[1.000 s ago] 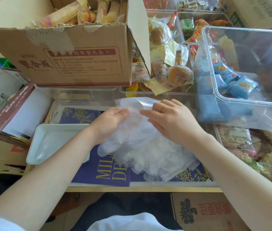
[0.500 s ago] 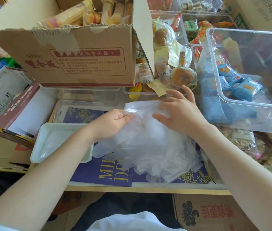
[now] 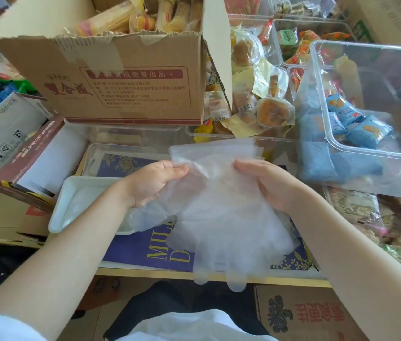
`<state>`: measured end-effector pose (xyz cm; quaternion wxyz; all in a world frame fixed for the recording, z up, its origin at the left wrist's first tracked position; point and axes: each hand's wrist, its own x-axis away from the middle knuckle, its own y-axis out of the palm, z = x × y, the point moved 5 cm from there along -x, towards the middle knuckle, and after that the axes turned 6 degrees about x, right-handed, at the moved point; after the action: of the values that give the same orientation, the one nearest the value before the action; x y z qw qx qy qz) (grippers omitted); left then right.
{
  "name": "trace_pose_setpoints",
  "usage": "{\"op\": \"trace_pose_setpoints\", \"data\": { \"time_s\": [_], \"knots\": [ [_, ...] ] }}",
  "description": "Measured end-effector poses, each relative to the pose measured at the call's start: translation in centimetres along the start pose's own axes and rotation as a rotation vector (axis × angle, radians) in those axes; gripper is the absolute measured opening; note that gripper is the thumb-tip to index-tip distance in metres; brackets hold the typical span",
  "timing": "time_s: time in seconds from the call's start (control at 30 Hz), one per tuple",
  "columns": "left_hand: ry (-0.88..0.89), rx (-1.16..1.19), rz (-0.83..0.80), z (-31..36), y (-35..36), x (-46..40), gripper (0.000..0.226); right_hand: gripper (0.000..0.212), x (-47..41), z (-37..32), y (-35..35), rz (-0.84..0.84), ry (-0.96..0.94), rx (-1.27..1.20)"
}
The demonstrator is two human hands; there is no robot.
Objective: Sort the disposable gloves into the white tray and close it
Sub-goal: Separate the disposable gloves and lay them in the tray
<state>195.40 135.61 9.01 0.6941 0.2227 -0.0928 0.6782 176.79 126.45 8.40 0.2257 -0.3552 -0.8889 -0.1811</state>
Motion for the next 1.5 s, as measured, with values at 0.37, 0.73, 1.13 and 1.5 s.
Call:
{"op": "trace_pose_setpoints", "data": {
  "time_s": [0.37, 0.73, 1.13, 1.5],
  "knots": [
    [-0.145, -0.281, -0.117, -2.1, 0.0, 0.8, 0.022, 0.052, -0.1, -0.5, -1.2, 0.249, -0.050, 0.017],
    [-0.043, -0.566, 0.076, -1.5, -0.6, -1.7, 0.017, 0.057, -0.5, -0.1, 0.2, 0.109, -0.116, 0.270],
    [-0.105, 0.027, -0.064, -4.6, -0.3, -2.7, 0.056, 0.062, -0.8, -1.2, 0.7, 0.051, -0.185, 0.379],
    [0.140, 0.072, 0.366, -3.5, -4.3, -4.2, 0.017, 0.011, -3.5, 2.7, 1.4, 0.086, -0.111, 0.430]
  ]
}}
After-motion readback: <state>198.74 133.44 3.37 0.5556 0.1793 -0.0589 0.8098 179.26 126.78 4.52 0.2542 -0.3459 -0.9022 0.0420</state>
